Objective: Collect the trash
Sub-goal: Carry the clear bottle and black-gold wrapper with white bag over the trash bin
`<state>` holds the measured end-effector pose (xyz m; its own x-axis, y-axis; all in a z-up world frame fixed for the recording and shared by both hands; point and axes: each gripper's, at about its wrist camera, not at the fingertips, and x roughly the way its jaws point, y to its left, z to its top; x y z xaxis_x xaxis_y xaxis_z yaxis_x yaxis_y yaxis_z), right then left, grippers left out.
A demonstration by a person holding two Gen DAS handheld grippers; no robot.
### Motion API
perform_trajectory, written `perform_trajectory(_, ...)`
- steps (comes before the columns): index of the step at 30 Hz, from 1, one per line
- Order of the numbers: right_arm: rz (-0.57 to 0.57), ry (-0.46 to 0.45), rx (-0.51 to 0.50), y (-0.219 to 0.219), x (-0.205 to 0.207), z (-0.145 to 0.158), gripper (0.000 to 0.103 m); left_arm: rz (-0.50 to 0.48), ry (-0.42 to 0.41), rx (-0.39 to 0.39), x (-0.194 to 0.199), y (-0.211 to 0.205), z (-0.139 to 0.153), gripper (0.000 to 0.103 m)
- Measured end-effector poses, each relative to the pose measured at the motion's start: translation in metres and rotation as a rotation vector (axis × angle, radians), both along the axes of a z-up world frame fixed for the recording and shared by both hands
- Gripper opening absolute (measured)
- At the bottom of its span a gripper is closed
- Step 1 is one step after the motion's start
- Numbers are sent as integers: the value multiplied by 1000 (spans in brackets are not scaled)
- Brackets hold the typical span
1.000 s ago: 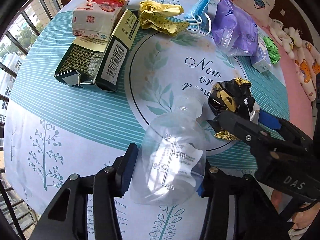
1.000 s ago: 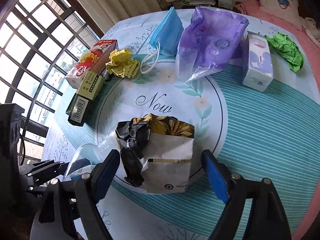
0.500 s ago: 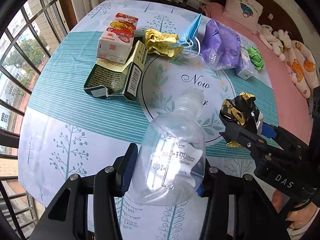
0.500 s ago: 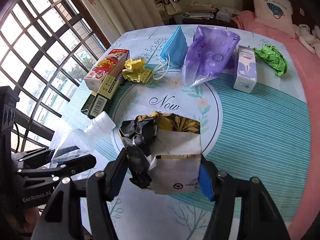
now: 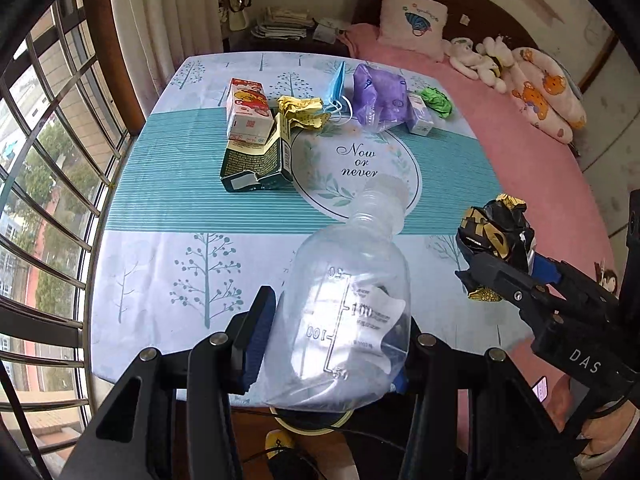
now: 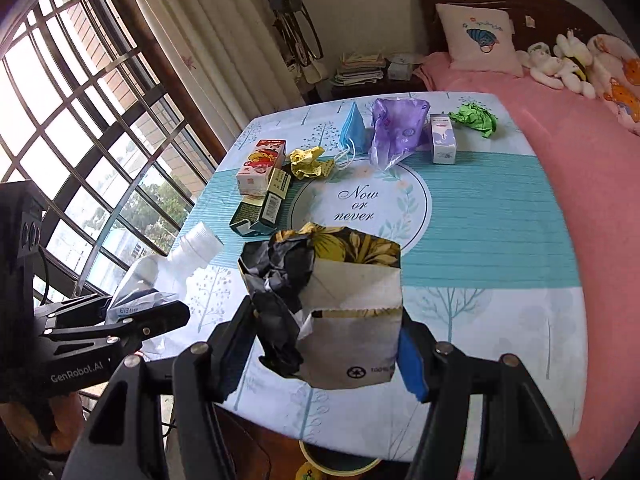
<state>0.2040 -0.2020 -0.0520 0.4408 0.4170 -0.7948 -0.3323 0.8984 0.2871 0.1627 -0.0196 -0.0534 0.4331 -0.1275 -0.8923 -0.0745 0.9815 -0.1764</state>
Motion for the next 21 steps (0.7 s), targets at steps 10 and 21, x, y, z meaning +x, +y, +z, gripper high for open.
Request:
perform_trajectory(10,-93,66,-20,14,-108,-25,63,-132,25,-9,-84,11,-12,47)
perform_trajectory(21,-135,230,-77,-3,-161,-93,63,-187,139,-24,-135,-9,-76,47)
